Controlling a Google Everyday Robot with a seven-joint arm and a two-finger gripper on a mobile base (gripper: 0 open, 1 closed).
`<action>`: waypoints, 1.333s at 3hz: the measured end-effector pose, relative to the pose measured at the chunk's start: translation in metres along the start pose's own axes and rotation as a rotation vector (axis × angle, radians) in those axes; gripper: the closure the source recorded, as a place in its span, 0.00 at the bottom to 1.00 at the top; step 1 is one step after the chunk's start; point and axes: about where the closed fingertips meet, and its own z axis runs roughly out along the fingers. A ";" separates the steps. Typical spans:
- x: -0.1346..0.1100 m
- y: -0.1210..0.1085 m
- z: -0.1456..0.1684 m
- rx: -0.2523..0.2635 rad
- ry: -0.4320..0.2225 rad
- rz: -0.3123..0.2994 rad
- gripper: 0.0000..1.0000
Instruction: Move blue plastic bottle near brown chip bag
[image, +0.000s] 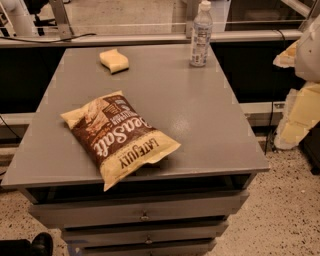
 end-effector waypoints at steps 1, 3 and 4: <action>0.000 0.000 0.000 0.000 0.000 0.000 0.00; -0.004 -0.045 0.048 0.043 -0.162 0.089 0.00; -0.013 -0.105 0.080 0.112 -0.307 0.160 0.00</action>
Offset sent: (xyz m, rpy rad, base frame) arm 0.0370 0.0083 -0.0432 0.1485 -0.0145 -0.0371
